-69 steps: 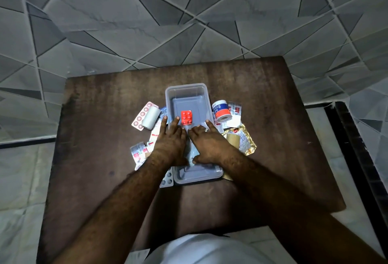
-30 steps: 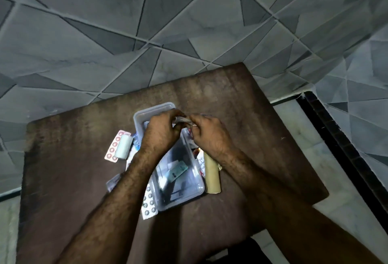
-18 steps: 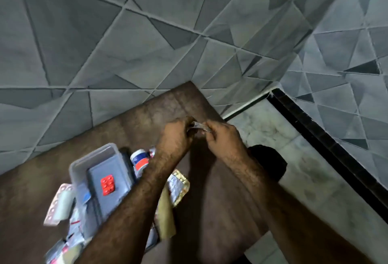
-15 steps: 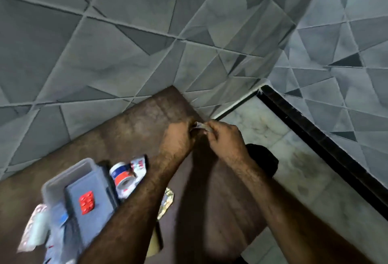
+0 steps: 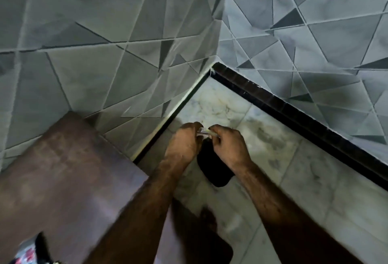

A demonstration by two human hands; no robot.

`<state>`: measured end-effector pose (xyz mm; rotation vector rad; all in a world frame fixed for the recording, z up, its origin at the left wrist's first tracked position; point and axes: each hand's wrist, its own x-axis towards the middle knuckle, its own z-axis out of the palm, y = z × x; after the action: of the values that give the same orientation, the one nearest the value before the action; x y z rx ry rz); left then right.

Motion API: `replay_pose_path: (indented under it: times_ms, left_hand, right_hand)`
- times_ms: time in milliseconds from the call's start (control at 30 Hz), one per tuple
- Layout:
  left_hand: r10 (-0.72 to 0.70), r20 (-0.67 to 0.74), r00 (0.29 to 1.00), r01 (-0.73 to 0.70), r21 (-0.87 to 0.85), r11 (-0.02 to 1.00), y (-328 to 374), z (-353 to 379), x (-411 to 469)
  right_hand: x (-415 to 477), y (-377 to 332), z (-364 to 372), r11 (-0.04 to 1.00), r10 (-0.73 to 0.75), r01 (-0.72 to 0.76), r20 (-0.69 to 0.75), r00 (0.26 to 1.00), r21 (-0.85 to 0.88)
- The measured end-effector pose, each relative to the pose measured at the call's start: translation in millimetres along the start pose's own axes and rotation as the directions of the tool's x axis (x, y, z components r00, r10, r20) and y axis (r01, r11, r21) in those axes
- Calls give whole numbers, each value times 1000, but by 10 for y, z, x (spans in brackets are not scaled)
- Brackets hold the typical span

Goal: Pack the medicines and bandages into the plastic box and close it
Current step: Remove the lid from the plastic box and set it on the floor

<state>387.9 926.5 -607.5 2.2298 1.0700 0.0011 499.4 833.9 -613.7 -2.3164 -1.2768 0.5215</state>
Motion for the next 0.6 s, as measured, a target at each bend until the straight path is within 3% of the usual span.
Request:
replay_pose_path:
  times_ms: [200, 367, 600]
  left_hand:
    - [-75, 214, 974, 74, 13, 997, -54, 870, 561]
    - [-101, 365, 925, 98, 27, 995, -164, 1489, 754]
    - [-177, 525, 833, 104, 166, 981, -478, 2244, 1074]
  right_hand:
    - [280, 819, 369, 985, 171, -171, 59, 984, 0]
    - [370, 1303, 736, 980, 174, -184, 123, 977, 72]
    - [527, 1929, 1363, 952, 306, -297, 299, 904, -79]
